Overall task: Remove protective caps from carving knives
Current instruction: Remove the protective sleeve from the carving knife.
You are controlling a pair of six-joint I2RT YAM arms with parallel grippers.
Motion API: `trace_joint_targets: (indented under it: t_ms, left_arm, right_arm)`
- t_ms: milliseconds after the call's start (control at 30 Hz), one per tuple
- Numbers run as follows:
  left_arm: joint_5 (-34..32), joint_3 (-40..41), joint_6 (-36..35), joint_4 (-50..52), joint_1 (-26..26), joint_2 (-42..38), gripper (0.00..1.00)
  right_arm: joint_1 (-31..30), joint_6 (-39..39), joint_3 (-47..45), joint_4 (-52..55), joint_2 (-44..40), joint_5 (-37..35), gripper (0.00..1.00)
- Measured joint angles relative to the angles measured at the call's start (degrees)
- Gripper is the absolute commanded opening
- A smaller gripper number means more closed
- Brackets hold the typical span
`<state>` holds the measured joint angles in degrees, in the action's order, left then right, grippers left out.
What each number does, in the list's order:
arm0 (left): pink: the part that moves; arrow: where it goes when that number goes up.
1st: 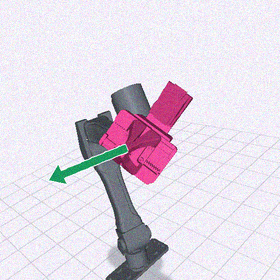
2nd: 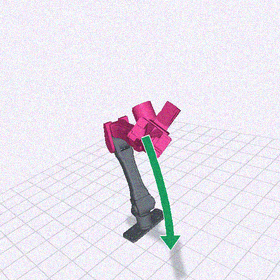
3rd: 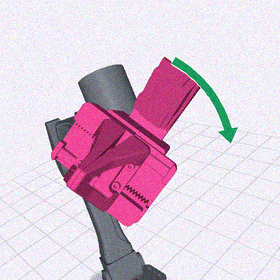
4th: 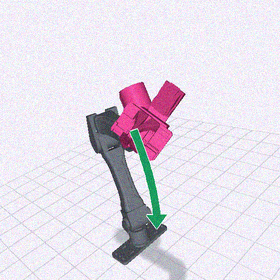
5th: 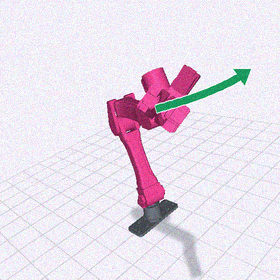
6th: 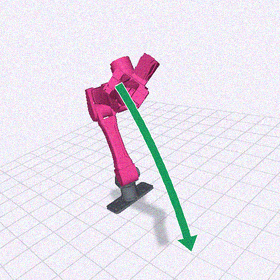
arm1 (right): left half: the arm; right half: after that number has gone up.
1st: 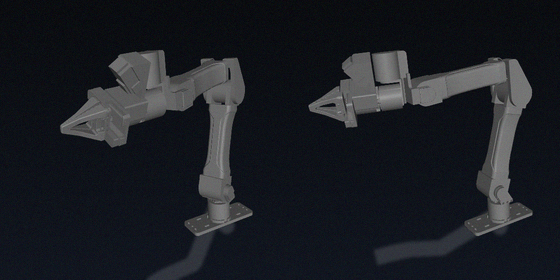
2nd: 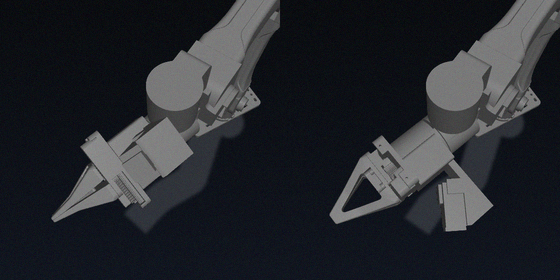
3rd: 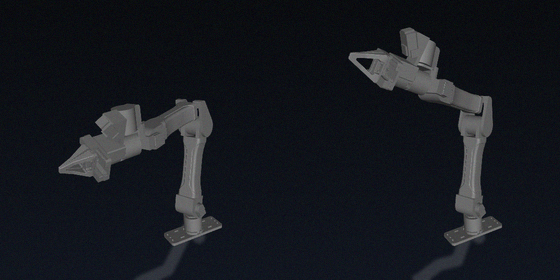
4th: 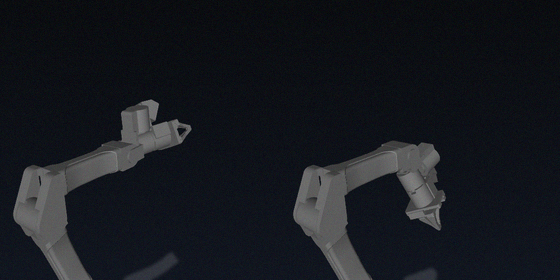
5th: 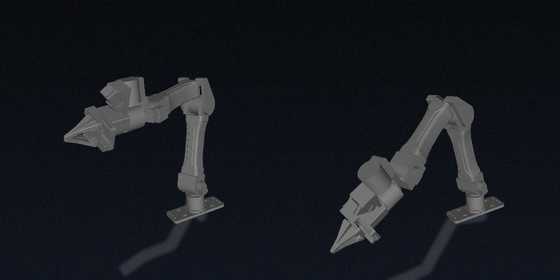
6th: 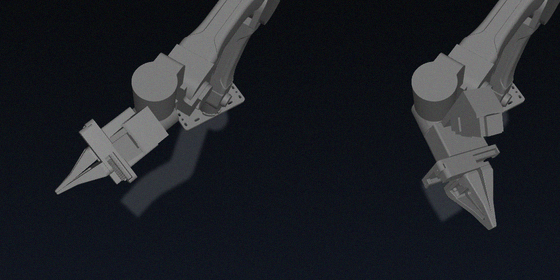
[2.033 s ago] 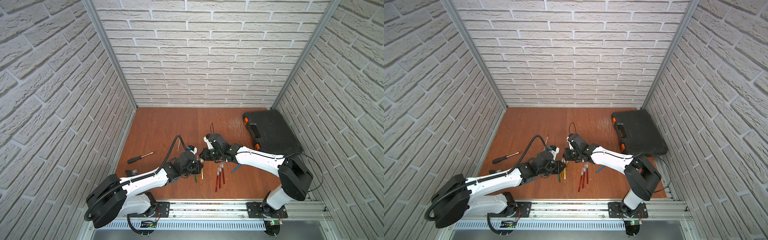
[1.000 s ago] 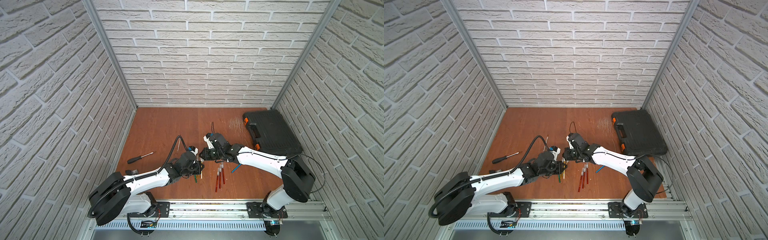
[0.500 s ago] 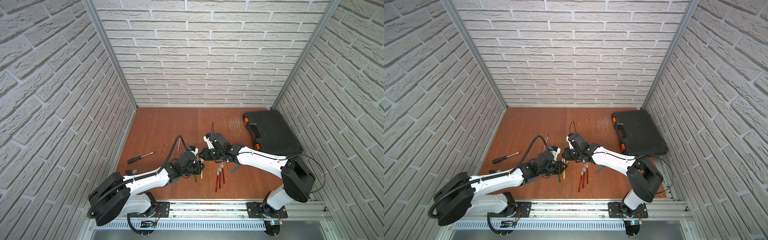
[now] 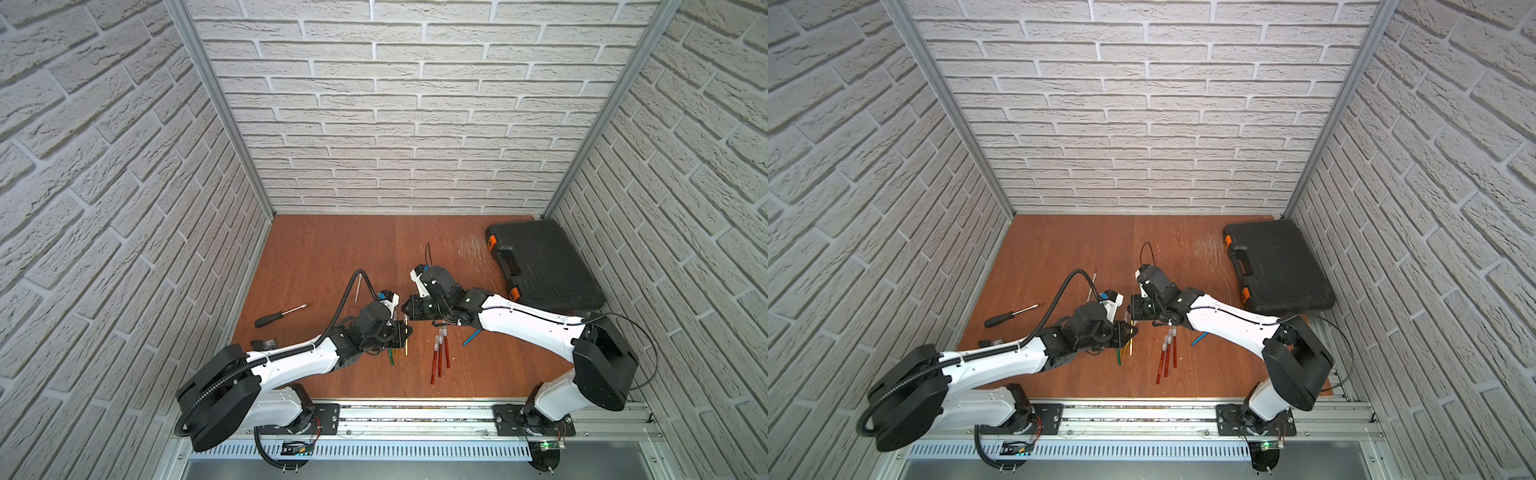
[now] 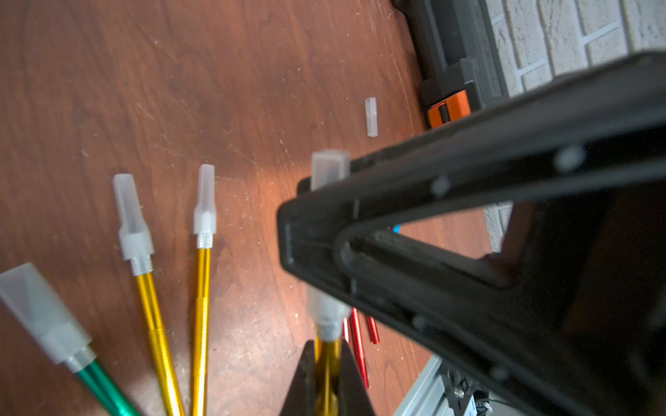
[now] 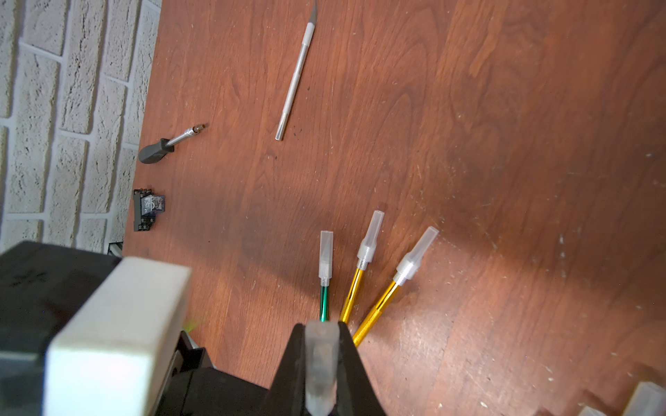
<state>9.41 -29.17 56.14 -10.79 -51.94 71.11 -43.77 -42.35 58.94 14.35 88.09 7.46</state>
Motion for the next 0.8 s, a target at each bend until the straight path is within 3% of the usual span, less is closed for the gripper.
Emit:
trace_joint_targets:
  t_ms: [800]
  left_arm:
    - [-2.75,-2.62,0.00,-8.68,-3.39,6.01,0.00]
  right_arm:
    - [4.94,0.31,0.31,5.33,-3.82,0.52,0.12]
